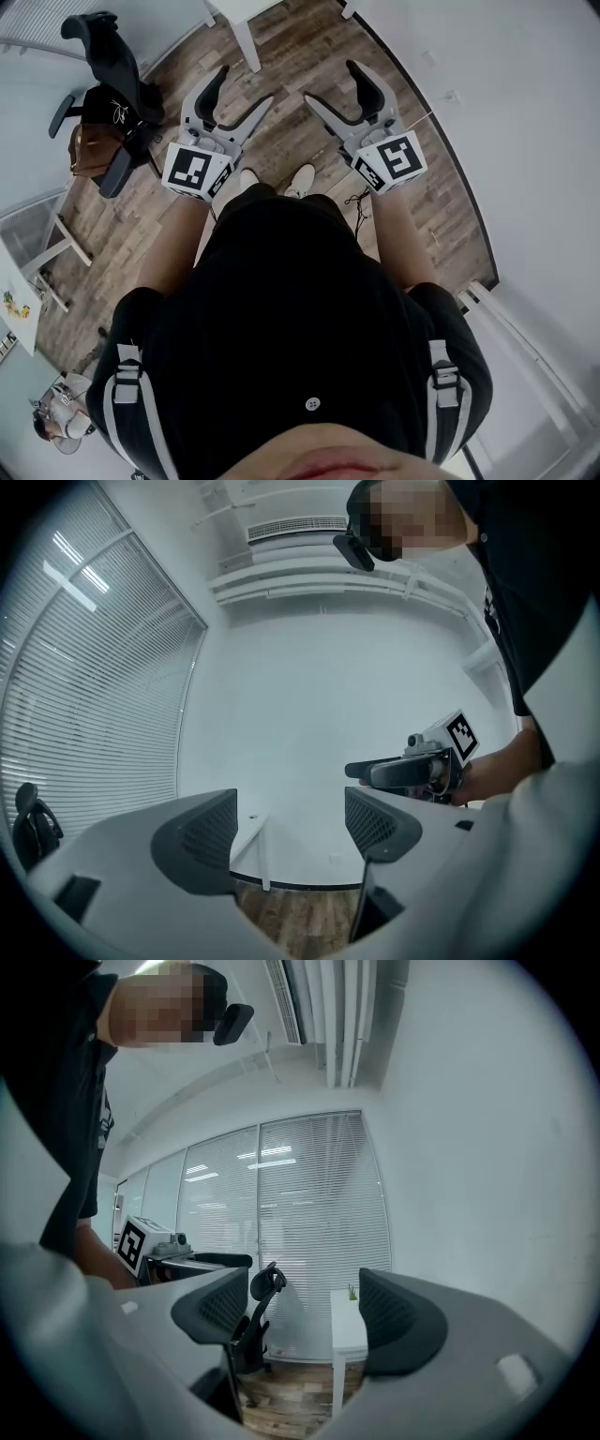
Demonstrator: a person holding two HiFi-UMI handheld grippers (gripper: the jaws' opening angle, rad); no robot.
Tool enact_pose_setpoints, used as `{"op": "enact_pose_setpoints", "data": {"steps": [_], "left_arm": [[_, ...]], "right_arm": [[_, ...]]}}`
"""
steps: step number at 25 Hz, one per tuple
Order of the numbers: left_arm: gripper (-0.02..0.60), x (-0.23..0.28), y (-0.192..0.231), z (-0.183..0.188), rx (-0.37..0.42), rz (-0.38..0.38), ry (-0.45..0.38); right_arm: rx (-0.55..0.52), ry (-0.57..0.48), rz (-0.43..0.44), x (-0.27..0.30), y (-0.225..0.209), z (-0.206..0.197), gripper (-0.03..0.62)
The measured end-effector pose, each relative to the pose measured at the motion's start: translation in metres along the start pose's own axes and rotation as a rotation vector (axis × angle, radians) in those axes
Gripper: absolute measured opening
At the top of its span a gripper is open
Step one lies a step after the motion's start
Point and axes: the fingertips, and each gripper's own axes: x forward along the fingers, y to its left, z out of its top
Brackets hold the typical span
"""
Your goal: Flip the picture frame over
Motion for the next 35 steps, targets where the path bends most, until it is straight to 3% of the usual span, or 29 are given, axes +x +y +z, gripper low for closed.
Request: {"op": "enact_pose_setpoints", "data": {"steps": [17, 24, 35], "left_arm": [[0.356, 0.069, -0.027, 0.003, -0.001, 0.009, 0.007], [0.356, 0.102, 0.015, -0.004, -0.017, 0.01, -0.009], [0.356, 0.173, 0.121, 0.006, -0.026, 0.001, -0.014]], "right_arm": [[0.006, -0.021, 0.026, -0.015, -0.064, 0.006, 0.377], [0.002, -0.011, 0.027, 0.027, -0.091, 0.0, 0.377], [0.012, 0.028, 0.027, 0.138, -0.154, 0.004, 0.377]]}}
